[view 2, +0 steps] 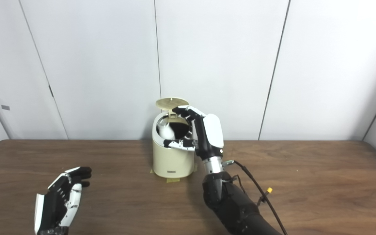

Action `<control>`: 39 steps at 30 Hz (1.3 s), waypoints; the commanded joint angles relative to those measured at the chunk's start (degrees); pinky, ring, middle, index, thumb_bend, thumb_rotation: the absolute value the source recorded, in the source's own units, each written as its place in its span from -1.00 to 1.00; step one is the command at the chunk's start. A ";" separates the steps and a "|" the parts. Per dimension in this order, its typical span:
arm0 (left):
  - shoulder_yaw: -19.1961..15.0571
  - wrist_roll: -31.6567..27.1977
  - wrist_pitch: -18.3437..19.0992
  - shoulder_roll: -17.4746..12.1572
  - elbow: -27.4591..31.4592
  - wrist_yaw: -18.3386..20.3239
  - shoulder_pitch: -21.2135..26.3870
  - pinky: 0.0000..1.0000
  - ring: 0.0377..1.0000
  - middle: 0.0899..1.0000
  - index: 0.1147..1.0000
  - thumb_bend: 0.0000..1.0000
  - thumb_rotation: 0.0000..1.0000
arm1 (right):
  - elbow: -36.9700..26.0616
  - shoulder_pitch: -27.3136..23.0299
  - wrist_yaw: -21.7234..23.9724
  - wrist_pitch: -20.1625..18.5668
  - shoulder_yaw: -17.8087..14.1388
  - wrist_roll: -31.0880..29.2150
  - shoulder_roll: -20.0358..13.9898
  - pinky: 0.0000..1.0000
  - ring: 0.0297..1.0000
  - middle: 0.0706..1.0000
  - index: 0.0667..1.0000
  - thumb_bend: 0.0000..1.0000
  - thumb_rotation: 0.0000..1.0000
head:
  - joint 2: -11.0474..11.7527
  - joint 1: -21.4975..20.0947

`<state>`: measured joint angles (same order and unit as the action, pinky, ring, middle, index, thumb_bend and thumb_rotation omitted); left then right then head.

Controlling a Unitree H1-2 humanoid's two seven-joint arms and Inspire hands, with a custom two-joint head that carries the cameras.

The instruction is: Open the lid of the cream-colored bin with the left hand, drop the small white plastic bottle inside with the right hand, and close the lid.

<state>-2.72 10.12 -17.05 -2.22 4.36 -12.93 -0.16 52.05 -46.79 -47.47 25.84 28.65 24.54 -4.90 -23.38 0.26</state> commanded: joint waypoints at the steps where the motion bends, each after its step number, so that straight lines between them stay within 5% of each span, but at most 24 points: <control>1: 1.81 1.36 -2.05 2.66 -3.94 -0.15 -1.07 0.25 0.36 0.32 0.24 -0.63 0.11 | -1.51 -2.28 -0.40 1.07 -0.91 0.30 -0.19 0.12 0.23 0.24 0.24 0.89 -0.75 | -0.02 0.09; 12: 1.76 1.63 -2.15 2.46 -4.32 -0.23 -0.91 0.24 0.35 0.32 0.24 -0.64 0.08 | -1.74 -1.81 -1.15 1.07 -2.13 0.48 0.15 0.08 0.18 0.19 0.18 0.81 -0.72 | 0.16 -0.04; 15: 1.75 1.54 -2.14 2.38 -4.54 -0.17 -0.75 0.24 0.35 0.33 0.24 -0.64 0.08 | -1.47 -1.27 -2.08 1.07 -3.59 -0.16 0.56 -0.07 0.00 0.03 0.08 0.66 -0.67 | 0.19 -0.24; 17: 1.79 1.63 -2.26 2.31 -4.61 -0.15 -0.74 0.24 0.36 0.33 0.24 -0.65 0.09 | -1.85 -0.49 -2.72 1.05 -5.07 -0.17 0.74 -0.23 -0.18 -0.12 -0.07 0.24 -0.68 | 0.19 -0.24; 26: 1.67 1.37 -3.08 2.06 -5.57 -0.22 -0.28 0.24 0.35 0.32 0.23 -0.63 0.08 | -17.10 9.40 1.51 1.07 -10.77 -6.19 -1.13 -0.41 -0.31 -0.21 -0.11 -0.02 -0.66 | 0.30 -1.00; 34: 1.50 1.20 -2.87 1.75 -6.08 -0.12 0.18 0.24 0.35 0.32 0.23 -0.61 0.16 | -28.92 20.70 4.58 1.03 -18.27 -6.29 -1.19 -0.24 -0.19 -0.14 -0.11 -0.03 -0.67 | 0.17 -1.44; 39: 1.24 -0.08 -3.11 1.65 -6.10 0.20 0.20 0.26 0.37 0.33 0.21 -0.60 0.06 | -35.33 26.85 11.35 0.86 -20.97 -7.56 -2.50 -0.16 -0.05 -0.02 -0.09 -0.03 -0.69 | -0.13 -1.63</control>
<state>-2.58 9.03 -17.72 -2.33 2.81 -12.77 0.88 19.00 -18.91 -38.12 25.56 8.68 17.65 -6.39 -23.47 -1.32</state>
